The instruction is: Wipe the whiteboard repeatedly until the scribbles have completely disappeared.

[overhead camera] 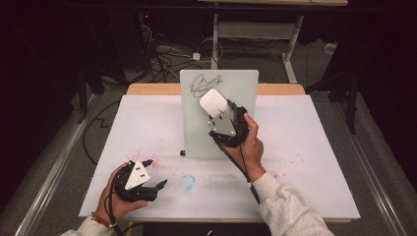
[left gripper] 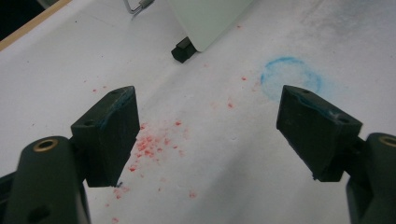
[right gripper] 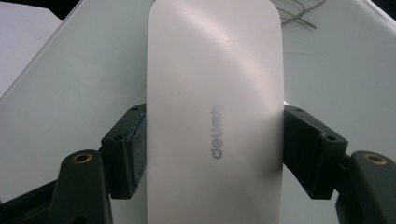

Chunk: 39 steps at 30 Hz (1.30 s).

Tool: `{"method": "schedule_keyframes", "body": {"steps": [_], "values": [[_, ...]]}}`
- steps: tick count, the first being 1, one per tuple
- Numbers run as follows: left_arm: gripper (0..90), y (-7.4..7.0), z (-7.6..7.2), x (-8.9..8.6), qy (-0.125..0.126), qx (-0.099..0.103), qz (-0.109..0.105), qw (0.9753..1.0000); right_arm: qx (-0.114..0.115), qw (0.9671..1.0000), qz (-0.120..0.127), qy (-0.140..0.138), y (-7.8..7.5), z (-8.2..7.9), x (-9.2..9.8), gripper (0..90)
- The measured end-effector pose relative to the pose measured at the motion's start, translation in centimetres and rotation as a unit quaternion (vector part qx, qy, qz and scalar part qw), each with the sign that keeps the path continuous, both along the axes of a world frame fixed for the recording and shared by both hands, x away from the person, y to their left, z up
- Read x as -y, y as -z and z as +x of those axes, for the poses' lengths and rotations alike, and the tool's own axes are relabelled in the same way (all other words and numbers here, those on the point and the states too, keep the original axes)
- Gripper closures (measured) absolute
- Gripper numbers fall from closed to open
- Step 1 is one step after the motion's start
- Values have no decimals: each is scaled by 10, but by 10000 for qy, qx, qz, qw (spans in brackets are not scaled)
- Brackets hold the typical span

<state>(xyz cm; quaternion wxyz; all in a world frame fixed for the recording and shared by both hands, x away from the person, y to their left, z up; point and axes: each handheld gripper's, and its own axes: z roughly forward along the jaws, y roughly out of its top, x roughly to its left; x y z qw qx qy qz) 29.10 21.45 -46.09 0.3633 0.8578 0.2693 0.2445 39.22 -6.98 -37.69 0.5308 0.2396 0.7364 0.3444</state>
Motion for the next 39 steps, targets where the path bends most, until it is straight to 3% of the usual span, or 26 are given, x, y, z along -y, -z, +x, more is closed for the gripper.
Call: {"method": "schedule_keyframes", "body": {"steps": [7,11,14,17,22,29,35,39], "values": [[205,1,0,-1,-20,0,38,10000,162,9991,216,324,-20,8,20,311],[205,1,1,-2,-33,-4,16,10000,246,9969,519,545,-33,13,36,311],[205,1,1,-2,-22,-3,25,10000,258,9959,616,604,-36,15,39,311],[205,1,1,-1,-17,-20,31,10000,320,9961,482,666,-33,14,32,311],[205,1,1,-2,-26,-15,10,10000,229,9989,170,382,-17,8,9,311],[205,1,1,-2,-11,-3,27,10000,157,9994,-285,71,5,-1,-18,311],[205,0,0,-3,-17,-2,9,10000,39,9998,-190,-33,1,0,-16,311],[205,0,0,-4,-29,12,-5,10000,121,9999,-8,79,-9,4,-8,311]]}}
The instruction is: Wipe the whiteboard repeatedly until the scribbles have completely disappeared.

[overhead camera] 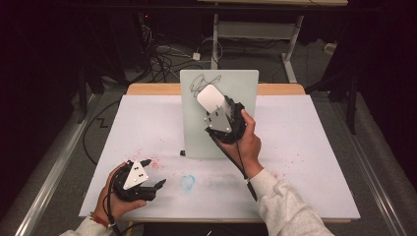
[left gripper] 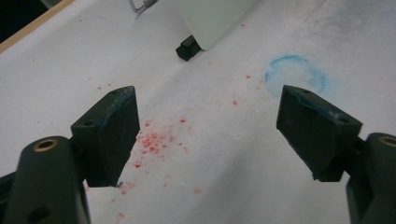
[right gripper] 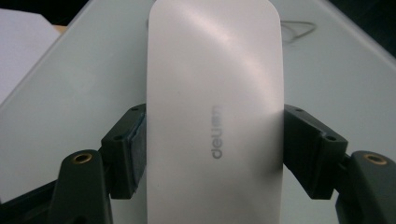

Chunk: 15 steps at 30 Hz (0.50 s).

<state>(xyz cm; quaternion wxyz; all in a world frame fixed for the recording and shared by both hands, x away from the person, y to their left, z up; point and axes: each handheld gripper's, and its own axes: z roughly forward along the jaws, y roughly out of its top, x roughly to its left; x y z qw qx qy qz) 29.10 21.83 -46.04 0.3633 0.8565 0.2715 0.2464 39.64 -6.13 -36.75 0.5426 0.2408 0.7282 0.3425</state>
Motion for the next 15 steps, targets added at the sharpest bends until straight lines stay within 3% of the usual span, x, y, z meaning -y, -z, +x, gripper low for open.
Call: {"method": "schedule_keyframes", "body": {"steps": [8,15], "values": [[205,-1,-1,-1,-12,14,-8,10000,106,9986,462,231,-25,10,16,311],[205,-1,-1,0,9,14,-21,10000,216,9981,488,320,-28,13,9,311]]}}
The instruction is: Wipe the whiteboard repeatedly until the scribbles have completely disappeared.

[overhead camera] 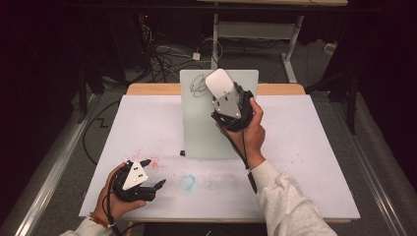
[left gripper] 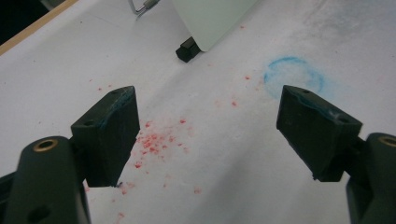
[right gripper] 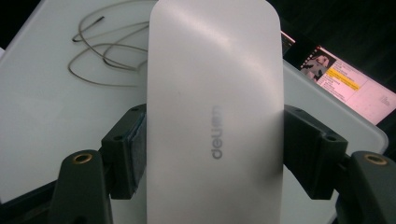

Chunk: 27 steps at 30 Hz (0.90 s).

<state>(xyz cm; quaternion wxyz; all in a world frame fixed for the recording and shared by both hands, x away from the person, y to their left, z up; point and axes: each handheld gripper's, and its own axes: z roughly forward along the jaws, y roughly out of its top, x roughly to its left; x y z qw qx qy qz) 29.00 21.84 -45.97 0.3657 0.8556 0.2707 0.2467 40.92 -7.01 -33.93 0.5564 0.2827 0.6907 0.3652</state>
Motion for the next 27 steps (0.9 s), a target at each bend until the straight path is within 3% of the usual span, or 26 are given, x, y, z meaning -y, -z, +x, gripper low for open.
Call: {"method": "schedule_keyframes", "body": {"steps": [10,16,19,22,24,27], "values": [[205,0,0,-1,17,-3,-23,10000,-72,9983,-456,-368,21,-8,-32,311],[205,0,0,-1,11,-1,-32,10000,-87,9949,-875,-503,37,-14,-48,311],[205,0,0,-1,9,-4,-19,10000,-200,9952,-742,-609,32,-13,-44,311],[205,0,0,-1,9,-8,-13,10000,-43,9950,-882,-466,23,-9,-41,311],[205,0,0,-1,6,0,-23,10000,-96,9966,-676,-461,14,-6,-38,311],[205,0,1,-2,-8,-4,-46,10000,-15,9980,-554,-314,1,-1,-35,311]]}}
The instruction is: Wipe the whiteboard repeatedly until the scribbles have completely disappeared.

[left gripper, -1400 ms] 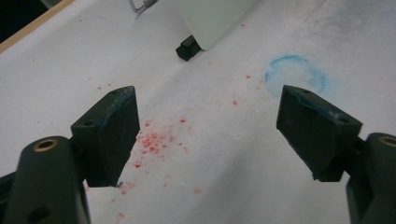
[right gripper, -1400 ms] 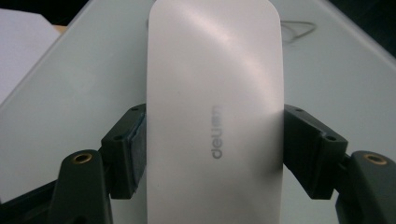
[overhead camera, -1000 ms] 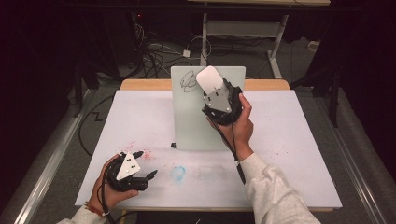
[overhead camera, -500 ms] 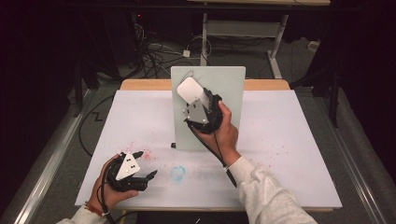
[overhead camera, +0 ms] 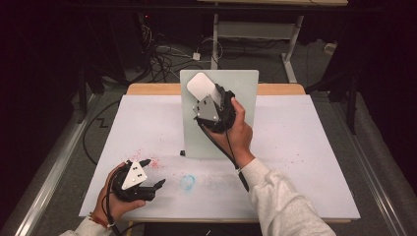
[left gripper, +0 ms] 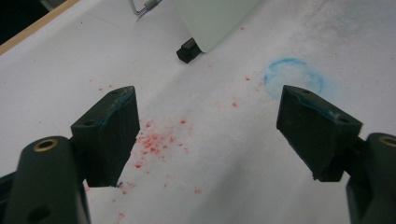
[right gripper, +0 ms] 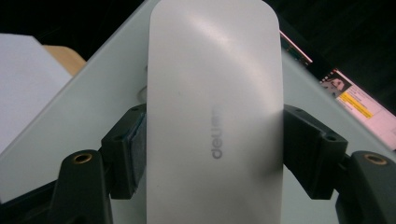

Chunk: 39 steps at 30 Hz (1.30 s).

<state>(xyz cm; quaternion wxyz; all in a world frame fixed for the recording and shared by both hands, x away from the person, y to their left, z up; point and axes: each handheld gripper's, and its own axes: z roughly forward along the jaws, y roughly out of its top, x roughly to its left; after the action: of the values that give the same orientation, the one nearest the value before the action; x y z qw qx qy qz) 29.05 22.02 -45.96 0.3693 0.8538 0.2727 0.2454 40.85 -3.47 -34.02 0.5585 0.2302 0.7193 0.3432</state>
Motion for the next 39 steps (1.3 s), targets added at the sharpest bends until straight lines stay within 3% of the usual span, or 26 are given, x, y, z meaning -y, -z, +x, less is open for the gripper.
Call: {"method": "schedule_keyframes", "body": {"steps": [5,9,15,20,25,28,36,39], "values": [[205,0,0,-1,7,3,11,10000,62,9998,147,83,-11,5,1,311],[205,0,0,-1,3,-2,-17,10000,82,9999,18,85,-7,4,-5,311],[205,0,-1,-1,15,2,1,10000,9,9990,-433,-103,14,-5,-22,311],[205,0,0,0,14,-14,5,10000,-105,9989,-416,-188,29,-11,-25,311],[205,0,-1,0,15,-9,6,10000,-68,9987,-460,-204,37,-14,-26,311],[205,0,-1,0,20,-3,-7,10000,-201,9986,-410,-267,32,-13,-23,311],[205,0,-1,0,4,-5,-13,10000,-10,10000,-44,-5,-2,1,-6,311],[205,1,-1,0,6,-12,-14,10000,58,9998,136,97,-8,4,0,311]]}}
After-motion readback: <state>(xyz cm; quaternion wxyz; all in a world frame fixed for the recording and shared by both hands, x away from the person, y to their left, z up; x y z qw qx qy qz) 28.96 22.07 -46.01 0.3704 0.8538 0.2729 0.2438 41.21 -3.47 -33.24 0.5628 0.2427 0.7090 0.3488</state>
